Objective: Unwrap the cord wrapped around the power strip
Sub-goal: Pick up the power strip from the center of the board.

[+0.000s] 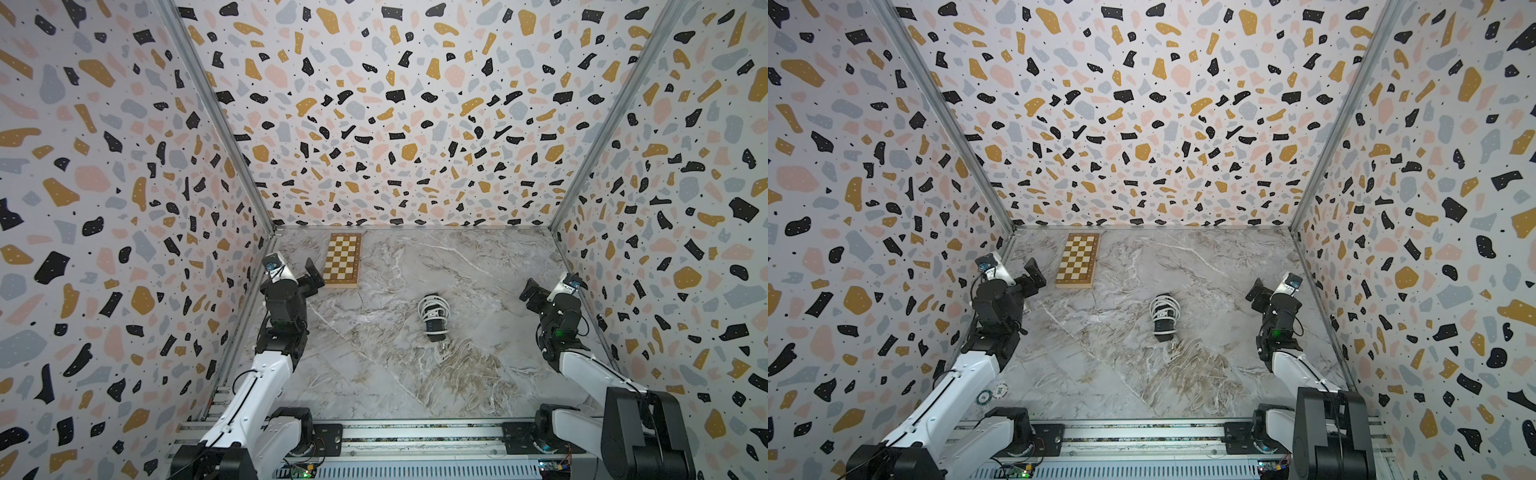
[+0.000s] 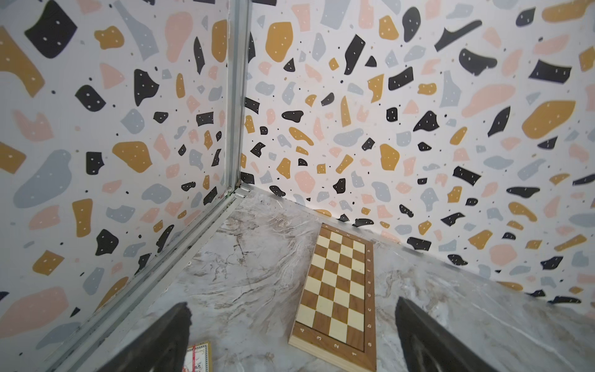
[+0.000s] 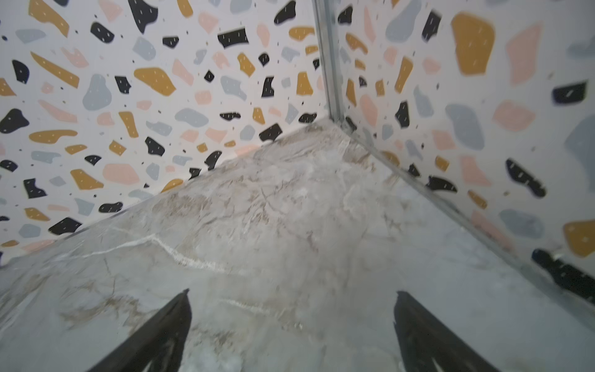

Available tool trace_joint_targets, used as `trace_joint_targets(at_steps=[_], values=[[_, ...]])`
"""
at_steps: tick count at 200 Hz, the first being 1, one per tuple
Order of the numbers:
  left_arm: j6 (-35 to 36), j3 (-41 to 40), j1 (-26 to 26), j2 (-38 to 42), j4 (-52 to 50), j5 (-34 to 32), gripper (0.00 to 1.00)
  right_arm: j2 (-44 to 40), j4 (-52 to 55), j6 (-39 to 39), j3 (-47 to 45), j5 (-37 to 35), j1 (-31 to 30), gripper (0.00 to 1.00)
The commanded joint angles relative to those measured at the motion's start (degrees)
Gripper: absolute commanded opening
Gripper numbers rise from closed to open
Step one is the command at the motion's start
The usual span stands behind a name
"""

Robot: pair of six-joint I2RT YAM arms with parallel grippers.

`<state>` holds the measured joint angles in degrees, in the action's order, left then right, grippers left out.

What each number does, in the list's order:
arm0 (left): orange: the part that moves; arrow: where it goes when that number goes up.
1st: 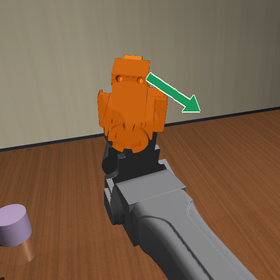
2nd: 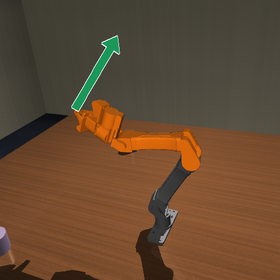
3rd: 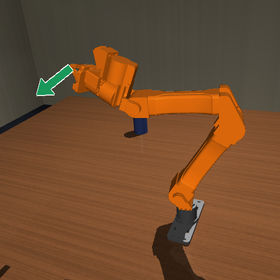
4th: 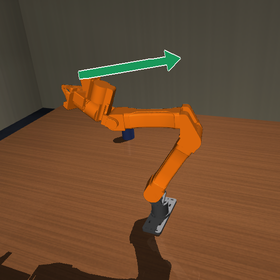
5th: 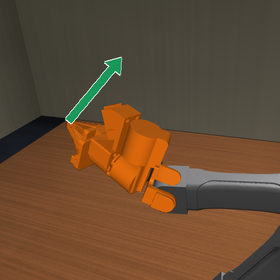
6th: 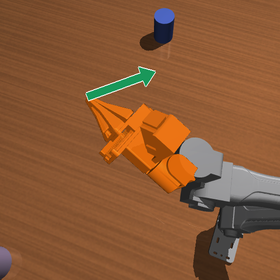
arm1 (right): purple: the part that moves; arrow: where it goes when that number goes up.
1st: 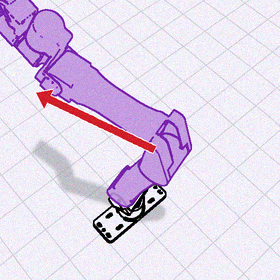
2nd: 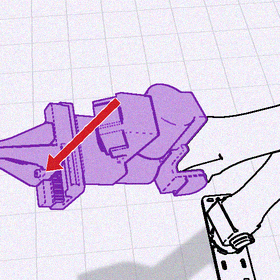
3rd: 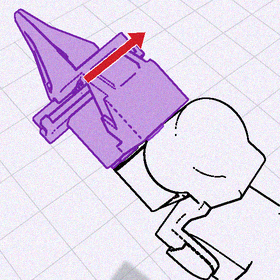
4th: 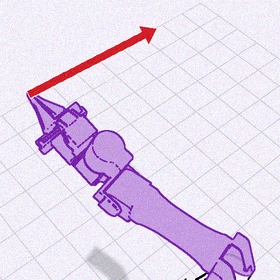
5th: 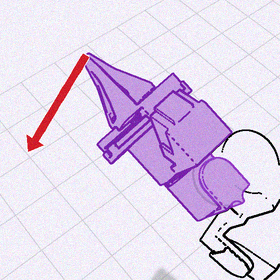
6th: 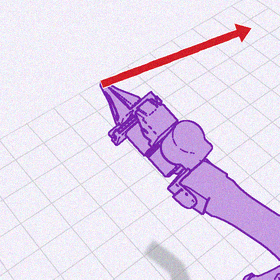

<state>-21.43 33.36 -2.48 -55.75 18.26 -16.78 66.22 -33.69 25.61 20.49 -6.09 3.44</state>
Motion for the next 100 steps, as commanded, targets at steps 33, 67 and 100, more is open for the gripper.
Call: trace_joint_targets(at_steps=[33,67,100], values=[[-16.7,-1.7,0.9,-6.2,-1.2,24.6,1.00,-3.9,30.6,12.6,8.0,21.0,-0.1,0.91],[-19.0,0.0,-2.4,-6.0,-13.4,38.2,0.99,-10.5,45.6,8.8,8.9,18.7,-0.1,0.90],[-17.3,0.5,-12.7,-0.8,-32.2,34.0,1.00,-14.9,45.0,9.5,5.6,16.3,-0.1,0.90]])
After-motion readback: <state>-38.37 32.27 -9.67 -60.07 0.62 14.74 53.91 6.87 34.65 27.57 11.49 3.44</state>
